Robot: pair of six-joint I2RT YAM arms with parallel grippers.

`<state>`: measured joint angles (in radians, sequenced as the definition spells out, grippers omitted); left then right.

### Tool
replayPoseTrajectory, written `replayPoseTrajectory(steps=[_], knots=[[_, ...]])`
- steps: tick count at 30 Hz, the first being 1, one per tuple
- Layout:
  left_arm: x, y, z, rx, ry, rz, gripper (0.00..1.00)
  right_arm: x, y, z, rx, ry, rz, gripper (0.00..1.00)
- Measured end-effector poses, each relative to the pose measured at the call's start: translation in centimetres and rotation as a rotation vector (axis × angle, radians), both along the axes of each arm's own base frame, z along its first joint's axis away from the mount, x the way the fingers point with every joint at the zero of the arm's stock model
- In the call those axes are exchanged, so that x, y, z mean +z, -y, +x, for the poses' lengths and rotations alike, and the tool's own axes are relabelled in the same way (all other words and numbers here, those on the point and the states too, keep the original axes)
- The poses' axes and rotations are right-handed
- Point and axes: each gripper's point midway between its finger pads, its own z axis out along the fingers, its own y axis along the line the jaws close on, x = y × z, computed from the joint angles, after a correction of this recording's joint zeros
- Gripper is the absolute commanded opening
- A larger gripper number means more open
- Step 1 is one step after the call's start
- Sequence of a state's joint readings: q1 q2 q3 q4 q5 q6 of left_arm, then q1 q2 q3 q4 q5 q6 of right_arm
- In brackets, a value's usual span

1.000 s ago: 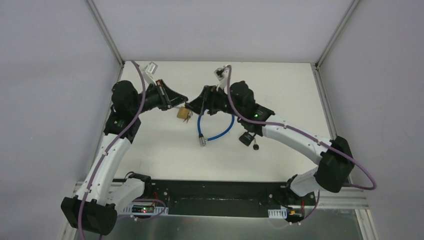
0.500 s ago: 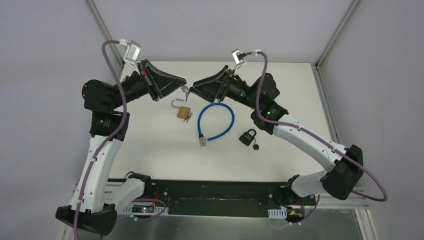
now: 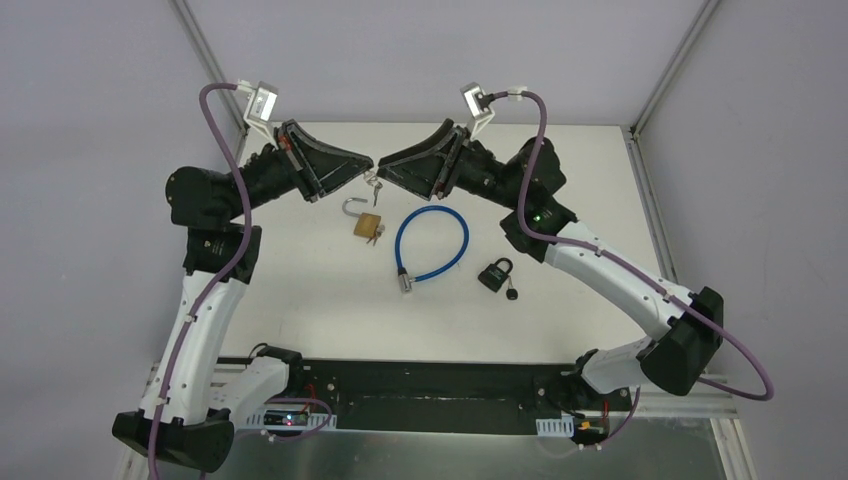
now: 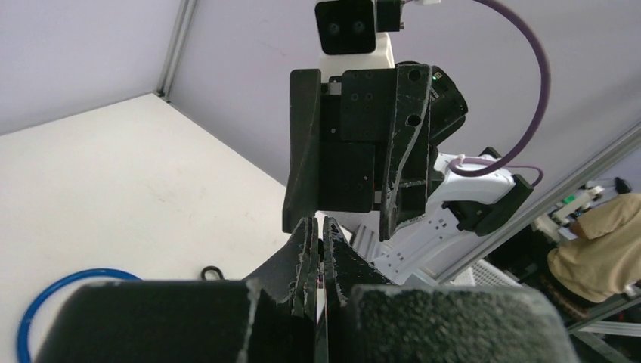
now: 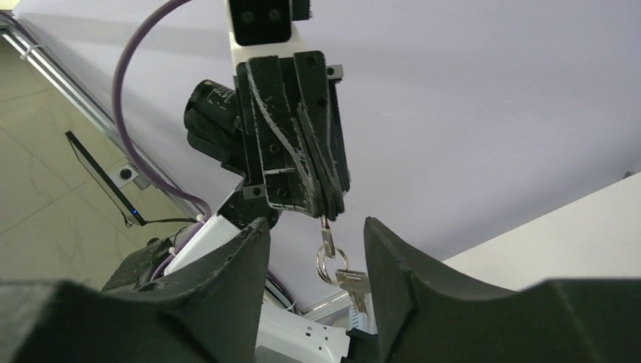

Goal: Unlock with the key

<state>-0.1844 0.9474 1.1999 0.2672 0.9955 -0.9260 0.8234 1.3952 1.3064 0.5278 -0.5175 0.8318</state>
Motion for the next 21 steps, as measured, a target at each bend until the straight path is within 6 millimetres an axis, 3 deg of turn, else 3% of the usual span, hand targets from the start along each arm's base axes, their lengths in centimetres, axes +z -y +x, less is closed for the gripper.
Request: replayPoseTrajectory(steps=[4,8,11,15,21], knots=[[-0.6,0.0,0.4,-0.008,-0.035,-0.032,0.00,0.4,-0.4,-0.2,0.033,-0.013,0.002,0.47],[-1.3,0.1,1.0,-0.010,-0.084,-0.055,0.00,-0.3,-0.9,-0.1,0.052,-0.039,-0.013,0.55],[-1.3,0.1,1.1,-0.011,-0.095,-0.066,0.00,-0.6,-1.0,-0.1,0.058,-0.056,-0.021,0.55],[-0.9,0.0,1.0,-0.005,-0.092,-0.083,0.00,-0.7,-1.0,-0.1,0.060,-0.063,-0.022,0.45],[-0.8,-0.1,1.0,-0.006,-0.099,-0.094,0.00,-0.8,-1.0,-0.1,0.063,-0.073,-0.026,0.19]])
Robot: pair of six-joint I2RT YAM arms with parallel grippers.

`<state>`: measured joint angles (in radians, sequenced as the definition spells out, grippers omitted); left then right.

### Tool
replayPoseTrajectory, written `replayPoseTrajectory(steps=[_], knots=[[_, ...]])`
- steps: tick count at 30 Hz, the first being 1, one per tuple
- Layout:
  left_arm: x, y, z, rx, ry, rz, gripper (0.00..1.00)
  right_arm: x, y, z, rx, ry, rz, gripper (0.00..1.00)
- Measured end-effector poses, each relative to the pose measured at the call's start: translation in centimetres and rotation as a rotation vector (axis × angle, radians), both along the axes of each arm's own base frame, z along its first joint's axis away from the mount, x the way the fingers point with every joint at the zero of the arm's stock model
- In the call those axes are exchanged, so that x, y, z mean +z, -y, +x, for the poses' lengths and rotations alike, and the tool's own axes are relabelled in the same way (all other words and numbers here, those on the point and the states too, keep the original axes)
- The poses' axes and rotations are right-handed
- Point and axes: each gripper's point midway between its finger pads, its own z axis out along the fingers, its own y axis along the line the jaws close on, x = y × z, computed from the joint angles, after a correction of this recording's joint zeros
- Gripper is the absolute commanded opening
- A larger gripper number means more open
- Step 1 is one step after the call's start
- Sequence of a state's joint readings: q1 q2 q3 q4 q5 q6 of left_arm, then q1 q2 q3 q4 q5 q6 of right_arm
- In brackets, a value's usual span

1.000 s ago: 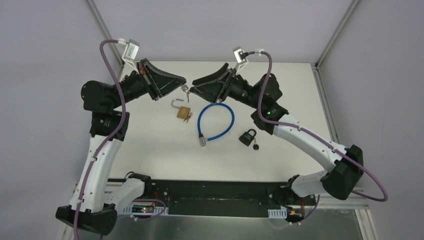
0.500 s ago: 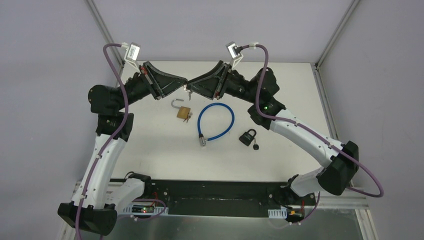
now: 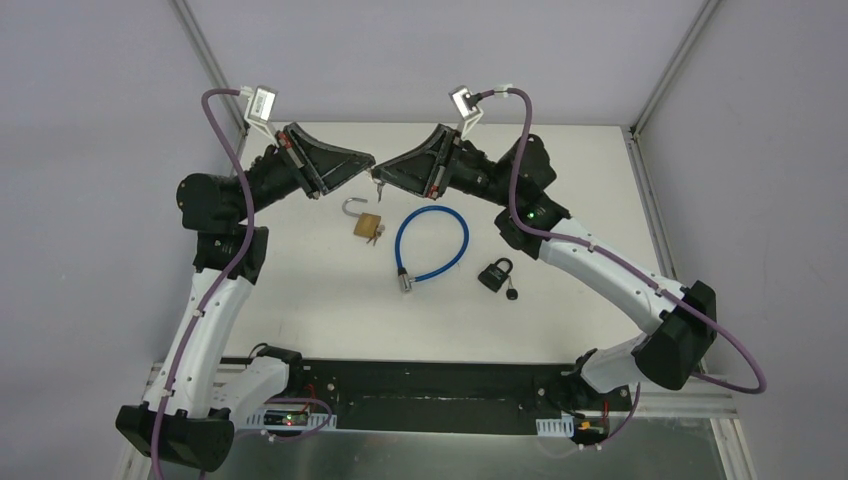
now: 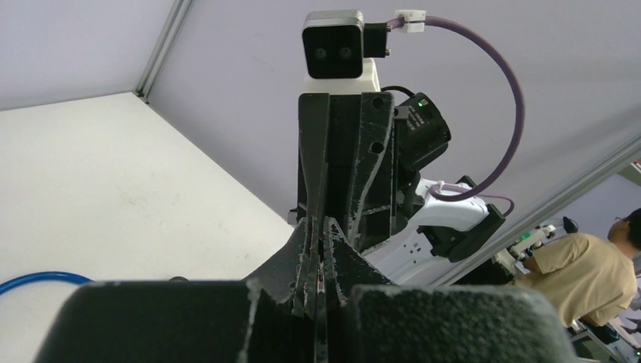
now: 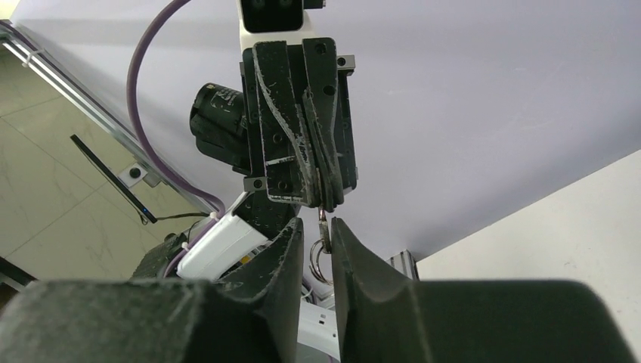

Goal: Unlock with the key

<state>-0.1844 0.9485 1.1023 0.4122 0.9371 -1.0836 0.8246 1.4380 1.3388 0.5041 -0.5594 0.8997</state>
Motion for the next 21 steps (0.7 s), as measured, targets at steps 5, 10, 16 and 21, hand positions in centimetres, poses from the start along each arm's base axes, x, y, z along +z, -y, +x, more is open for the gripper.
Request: replayPoseTrajectory(steps=[5,10,16,21], knots=[[0.03,-0.03,0.07,0.000,-0.015,-0.012,0.00,-0.49,-0.25,0.27,-0.001,-0.013,-0.012,0.12],[-0.11,-0.04,0.19,-0.002,-0.029,-0.020,0.00,-0.61,-0.38,0.37,0.002,-0.024,-0.014,0.12],[-0.10,-0.05,0.19,-0.003,-0.027,-0.027,0.00,-0.51,-0.43,0.39,0.003,-0.027,-0.015,0.11],[-0.11,-0.06,0.12,-0.011,-0.030,-0.040,0.00,-0.59,-0.49,0.40,0.008,-0.032,-0.019,0.00]])
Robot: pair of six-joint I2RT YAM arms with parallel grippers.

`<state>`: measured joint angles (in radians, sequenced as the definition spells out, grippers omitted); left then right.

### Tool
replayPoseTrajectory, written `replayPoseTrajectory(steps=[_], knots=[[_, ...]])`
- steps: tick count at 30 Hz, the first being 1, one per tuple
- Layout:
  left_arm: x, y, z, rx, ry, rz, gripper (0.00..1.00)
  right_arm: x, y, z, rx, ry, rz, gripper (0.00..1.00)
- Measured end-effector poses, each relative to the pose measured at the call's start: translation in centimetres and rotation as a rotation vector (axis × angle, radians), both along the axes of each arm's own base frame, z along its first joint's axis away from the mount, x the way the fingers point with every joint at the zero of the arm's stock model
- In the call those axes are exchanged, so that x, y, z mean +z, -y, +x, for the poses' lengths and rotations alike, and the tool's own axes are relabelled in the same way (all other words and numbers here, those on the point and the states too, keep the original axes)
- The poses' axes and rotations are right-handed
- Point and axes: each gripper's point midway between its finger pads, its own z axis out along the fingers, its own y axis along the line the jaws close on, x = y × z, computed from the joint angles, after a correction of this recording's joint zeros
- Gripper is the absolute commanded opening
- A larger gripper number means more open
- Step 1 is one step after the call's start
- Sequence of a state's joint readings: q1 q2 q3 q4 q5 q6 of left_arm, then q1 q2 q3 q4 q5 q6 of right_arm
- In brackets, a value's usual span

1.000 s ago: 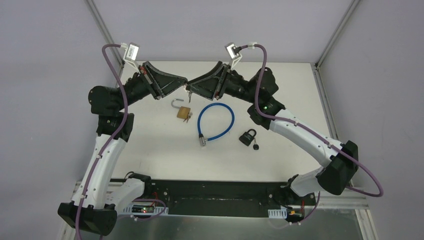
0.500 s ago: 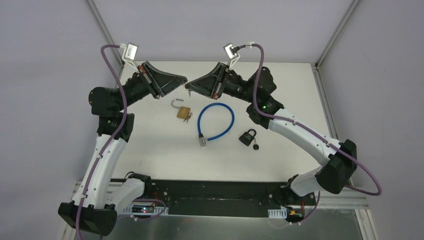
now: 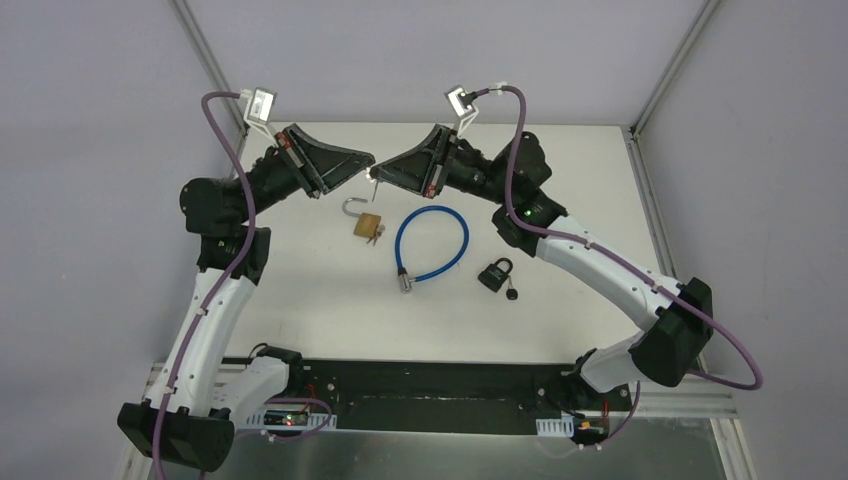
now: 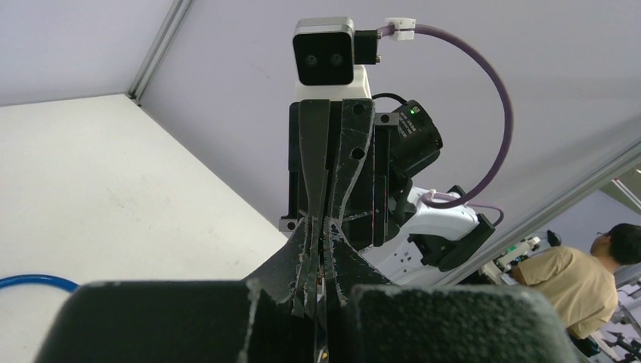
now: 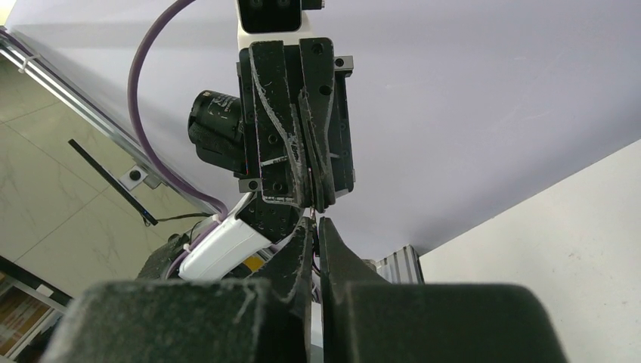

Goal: Unlock with the key

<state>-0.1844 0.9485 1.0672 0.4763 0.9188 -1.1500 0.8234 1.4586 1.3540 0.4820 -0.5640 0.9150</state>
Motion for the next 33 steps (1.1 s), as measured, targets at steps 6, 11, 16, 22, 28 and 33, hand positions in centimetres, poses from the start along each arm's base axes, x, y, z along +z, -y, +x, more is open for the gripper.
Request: replayPoseTrajectory(steps=[6,11,16,22,28,33], knots=[[-0.1,0.0,0.1,0.000,-0.013,-0.006,0.10,-0.1,0.0,0.2,-0.008,-0.007,-0.003,0.00],[-0.8,-0.1,1.0,0.033,-0.054,0.000,0.68,-1.4,0.0,1.1,-0.041,-0.036,-0.019,0.00],[-2.7,-0.9,2.8,0.155,-0.156,0.030,0.85,-5.1,0.6,3.1,-0.105,-0.124,-0.072,0.00],[-7.9,-3.4,8.2,0.452,-0.431,0.194,0.91,-12.7,3.5,5.8,-0.249,-0.276,-0.190,0.00],[-21.1,-4.4,12.0,0.550,-0.788,0.467,0.85,-22.6,8.2,7.2,-0.428,-0.456,-0.386,0.00],[-32.2,-1.8,10.3,0.472,-1.036,0.733,0.79,-28.3,11.5,6.9,-0.512,-0.555,-0.519,0.00]])
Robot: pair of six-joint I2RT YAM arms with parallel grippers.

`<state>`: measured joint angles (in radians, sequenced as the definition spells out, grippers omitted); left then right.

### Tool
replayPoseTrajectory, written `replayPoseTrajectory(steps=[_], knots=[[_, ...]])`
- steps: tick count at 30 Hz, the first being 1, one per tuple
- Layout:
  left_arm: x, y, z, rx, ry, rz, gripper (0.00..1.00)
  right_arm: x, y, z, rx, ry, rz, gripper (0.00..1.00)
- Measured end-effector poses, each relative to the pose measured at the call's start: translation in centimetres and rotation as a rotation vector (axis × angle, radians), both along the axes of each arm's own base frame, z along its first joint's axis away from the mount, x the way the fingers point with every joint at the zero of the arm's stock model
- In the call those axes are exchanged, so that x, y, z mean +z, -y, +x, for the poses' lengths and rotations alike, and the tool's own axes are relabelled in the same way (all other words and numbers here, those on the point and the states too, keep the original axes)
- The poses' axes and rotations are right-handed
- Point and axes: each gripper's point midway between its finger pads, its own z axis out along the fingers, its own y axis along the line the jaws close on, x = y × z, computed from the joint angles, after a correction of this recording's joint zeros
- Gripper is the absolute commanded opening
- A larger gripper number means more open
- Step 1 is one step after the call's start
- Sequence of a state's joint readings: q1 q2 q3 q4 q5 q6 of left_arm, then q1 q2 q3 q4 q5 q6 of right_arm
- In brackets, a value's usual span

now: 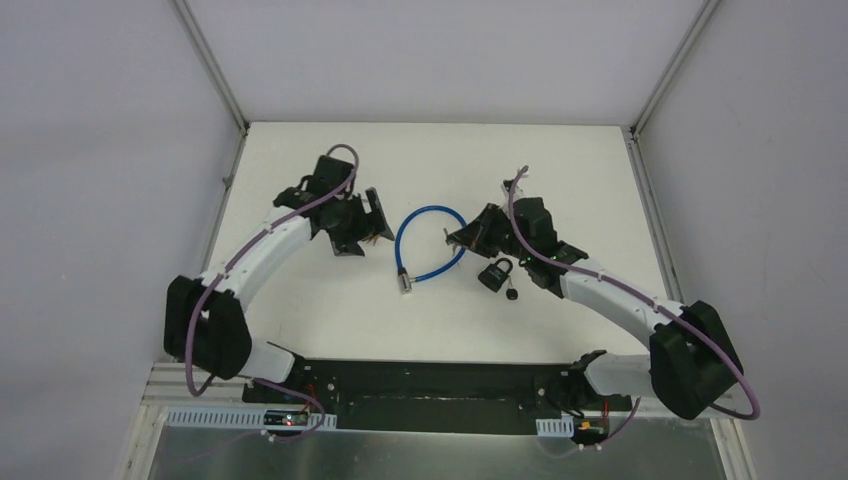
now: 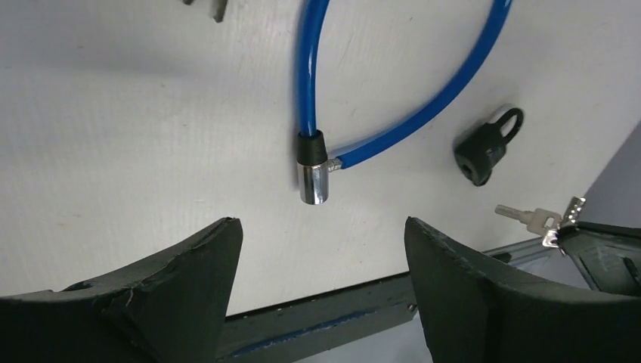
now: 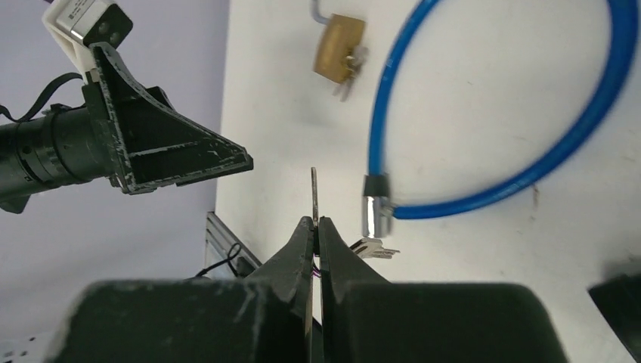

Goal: Unlock with the key

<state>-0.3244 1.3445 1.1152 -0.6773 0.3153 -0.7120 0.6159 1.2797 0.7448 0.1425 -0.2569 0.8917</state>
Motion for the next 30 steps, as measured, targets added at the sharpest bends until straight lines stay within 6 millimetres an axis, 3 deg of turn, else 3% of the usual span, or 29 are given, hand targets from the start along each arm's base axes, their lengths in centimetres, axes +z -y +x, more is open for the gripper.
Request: replayPoseTrajectory(steps=[5,10,16,23,30], knots=[[-6.7,3.2,-1.5,-0.093,-0.183,0.094,0.75,-2.8,1.8,-1.0,-0.019,-0.061,-0.069,0.00],[-11.0,4.9,-2.3,-0.117,-0.284,0.182,0.70,-2.9,2.4,-1.1,-0.033,-0.063,-0.084,0.00],[-13.1,7.0,-2.8,-0.118,-0.322,0.231,0.60,-3.0,2.9,-0.7,-0.051,-0.062,-0.089,0.00],[-14.1,6.3,-2.1,0.003,-0.337,0.272,0.36,-3.7,3.2,-0.7,-0.052,-0.073,-0.101,0.00],[-15.0,6.5,-1.9,0.063,-0.367,0.278,0.41,-5.1,3.2,-0.7,-0.037,-0.108,-0.123,0.00]])
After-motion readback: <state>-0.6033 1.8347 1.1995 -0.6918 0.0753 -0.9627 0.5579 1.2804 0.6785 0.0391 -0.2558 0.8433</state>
